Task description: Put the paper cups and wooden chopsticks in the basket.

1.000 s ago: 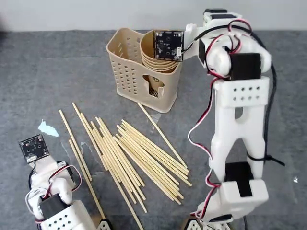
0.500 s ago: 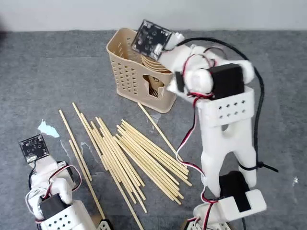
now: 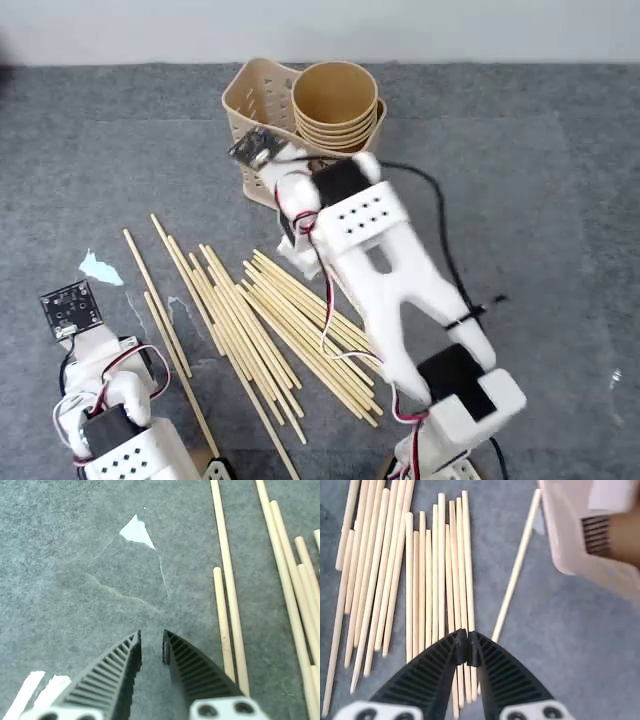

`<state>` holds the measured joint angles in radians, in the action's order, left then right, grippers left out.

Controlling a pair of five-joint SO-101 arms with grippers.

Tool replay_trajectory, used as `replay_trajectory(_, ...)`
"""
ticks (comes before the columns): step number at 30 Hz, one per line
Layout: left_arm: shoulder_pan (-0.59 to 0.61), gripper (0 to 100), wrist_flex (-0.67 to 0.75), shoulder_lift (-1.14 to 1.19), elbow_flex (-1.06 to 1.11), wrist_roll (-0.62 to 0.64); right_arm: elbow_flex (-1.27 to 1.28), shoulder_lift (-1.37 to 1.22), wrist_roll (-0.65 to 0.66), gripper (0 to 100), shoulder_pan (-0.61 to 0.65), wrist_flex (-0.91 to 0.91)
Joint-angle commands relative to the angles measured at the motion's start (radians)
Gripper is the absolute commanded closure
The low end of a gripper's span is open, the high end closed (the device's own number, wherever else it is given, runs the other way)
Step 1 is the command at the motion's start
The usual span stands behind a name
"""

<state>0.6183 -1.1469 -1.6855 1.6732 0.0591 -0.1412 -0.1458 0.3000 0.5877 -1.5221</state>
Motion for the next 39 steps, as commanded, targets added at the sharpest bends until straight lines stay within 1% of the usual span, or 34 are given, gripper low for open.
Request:
replay_trajectory(1,0.006,92,0.005,-0.003,-0.015,-0.006,0.037,-0.045,-0.011,90.8,0.045,0.124)
replay_trajectory(3,0.006,92,0.005,-0.003,-0.015,-0.006,0.046,-0.097,-0.011,84.9,0.059,0.16)
replay_trajectory(5,0.006,92,0.005,-0.003,-0.015,-0.006,0.044,-0.154,-0.011,82.1,0.065,0.199)
replay_trajectory(10,0.006,92,0.005,-0.003,-0.015,-0.006,0.044,-0.294,-0.003,82.2,0.059,0.328)
replay_trajectory(16,0.006,92,0.005,-0.003,-0.015,-0.006,0.043,-0.38,-0.003,82.3,0.062,0.38)
replay_trajectory(19,0.006,92,0.005,-0.003,-0.015,-0.006,0.043,-0.394,-0.003,83.9,0.062,0.378)
replay_trajectory(23,0.006,92,0.005,-0.003,-0.015,-0.006,0.043,-0.41,-0.002,97.8,0.067,0.378)
replay_trajectory(24,0.006,92,0.005,-0.003,-0.015,-0.006,0.043,-0.41,-0.002,99.6,0.067,0.378)
replay_trajectory(26,0.006,92,0.005,-0.003,-0.015,-0.006,0.043,-0.412,-0.002,97.0,0.067,0.375)
replay_trajectory(29,0.006,92,0.005,-0.003,-0.015,-0.006,0.044,-0.412,-0.002,99.1,0.068,0.374)
replay_trajectory(32,0.006,92,0.005,-0.003,-0.015,-0.006,0.043,-0.403,-0.002,99.1,0.081,0.36)
replay_trajectory(39,0.006,92,0.005,-0.003,-0.015,-0.006,-0.098,-0.28,-0.003,99.1,0.105,0.143)
